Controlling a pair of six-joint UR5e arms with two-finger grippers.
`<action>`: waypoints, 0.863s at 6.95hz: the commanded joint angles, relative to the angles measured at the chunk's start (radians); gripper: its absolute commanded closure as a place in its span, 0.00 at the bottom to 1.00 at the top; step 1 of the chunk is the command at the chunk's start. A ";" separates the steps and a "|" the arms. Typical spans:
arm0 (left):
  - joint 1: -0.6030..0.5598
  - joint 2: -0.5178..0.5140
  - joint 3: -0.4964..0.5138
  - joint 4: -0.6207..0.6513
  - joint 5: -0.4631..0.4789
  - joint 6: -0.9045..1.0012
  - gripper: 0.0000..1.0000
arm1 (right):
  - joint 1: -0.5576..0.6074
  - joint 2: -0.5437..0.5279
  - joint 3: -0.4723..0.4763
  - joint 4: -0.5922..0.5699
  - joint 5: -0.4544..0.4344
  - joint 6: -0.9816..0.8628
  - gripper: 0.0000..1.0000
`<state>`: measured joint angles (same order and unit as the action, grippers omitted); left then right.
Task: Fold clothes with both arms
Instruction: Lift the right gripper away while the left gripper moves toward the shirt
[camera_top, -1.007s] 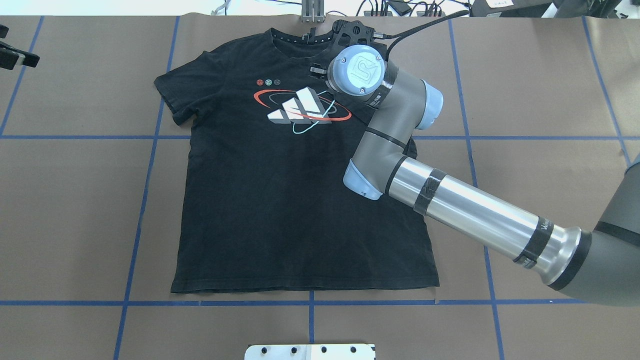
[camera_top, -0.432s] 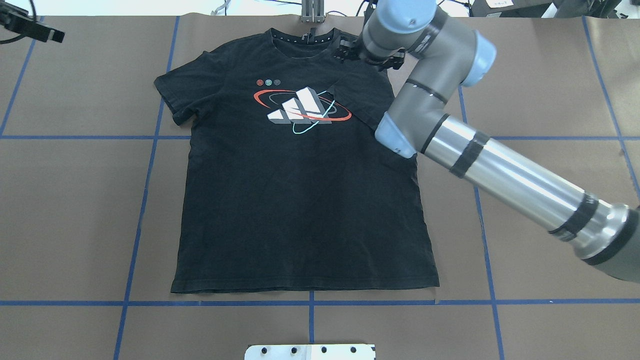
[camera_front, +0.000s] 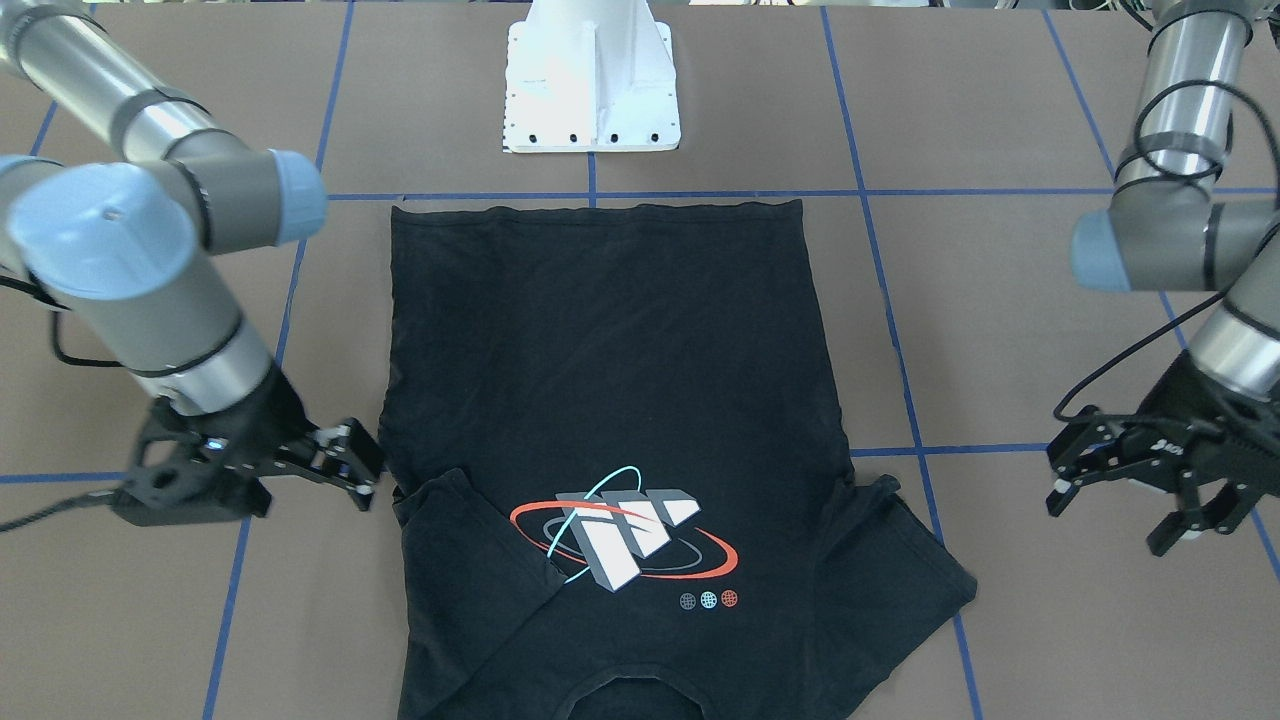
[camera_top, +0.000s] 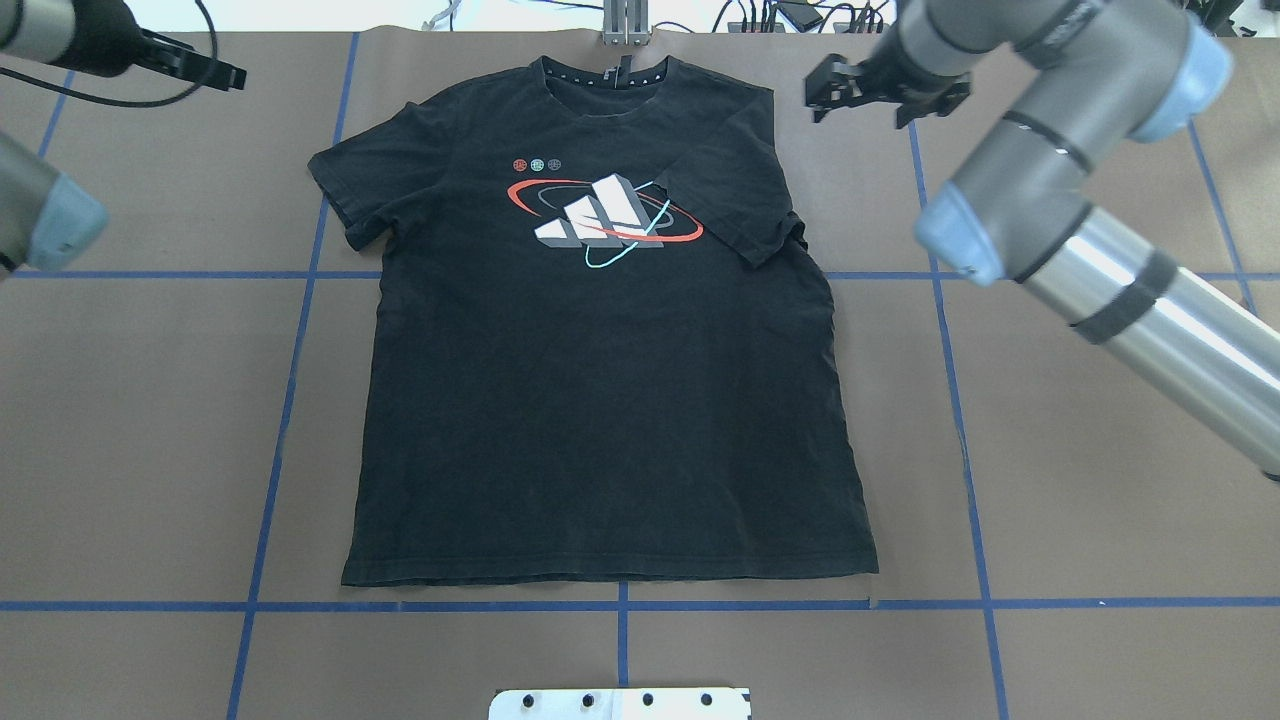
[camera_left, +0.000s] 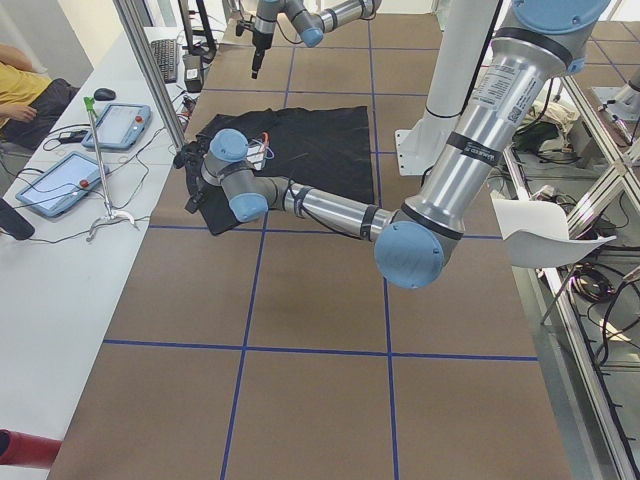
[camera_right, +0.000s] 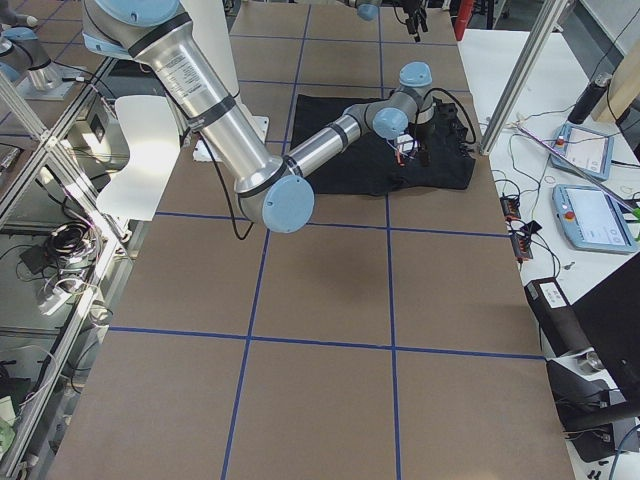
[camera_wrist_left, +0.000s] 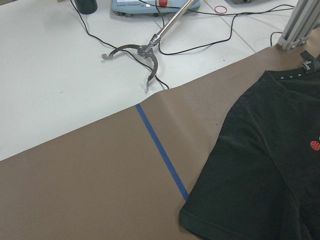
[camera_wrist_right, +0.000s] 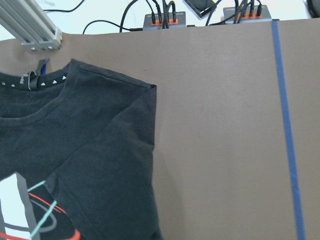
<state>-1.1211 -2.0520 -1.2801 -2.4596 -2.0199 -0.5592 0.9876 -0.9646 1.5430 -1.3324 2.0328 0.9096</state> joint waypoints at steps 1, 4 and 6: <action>0.110 -0.083 0.146 -0.076 0.201 -0.105 0.00 | 0.098 -0.177 0.158 -0.027 0.104 -0.165 0.00; 0.170 -0.158 0.361 -0.208 0.311 -0.183 0.06 | 0.125 -0.243 0.190 -0.018 0.122 -0.236 0.00; 0.205 -0.158 0.384 -0.211 0.351 -0.192 0.10 | 0.123 -0.243 0.187 -0.016 0.121 -0.236 0.00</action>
<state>-0.9349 -2.2092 -0.9087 -2.6663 -1.6880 -0.7415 1.1103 -1.2062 1.7315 -1.3490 2.1539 0.6747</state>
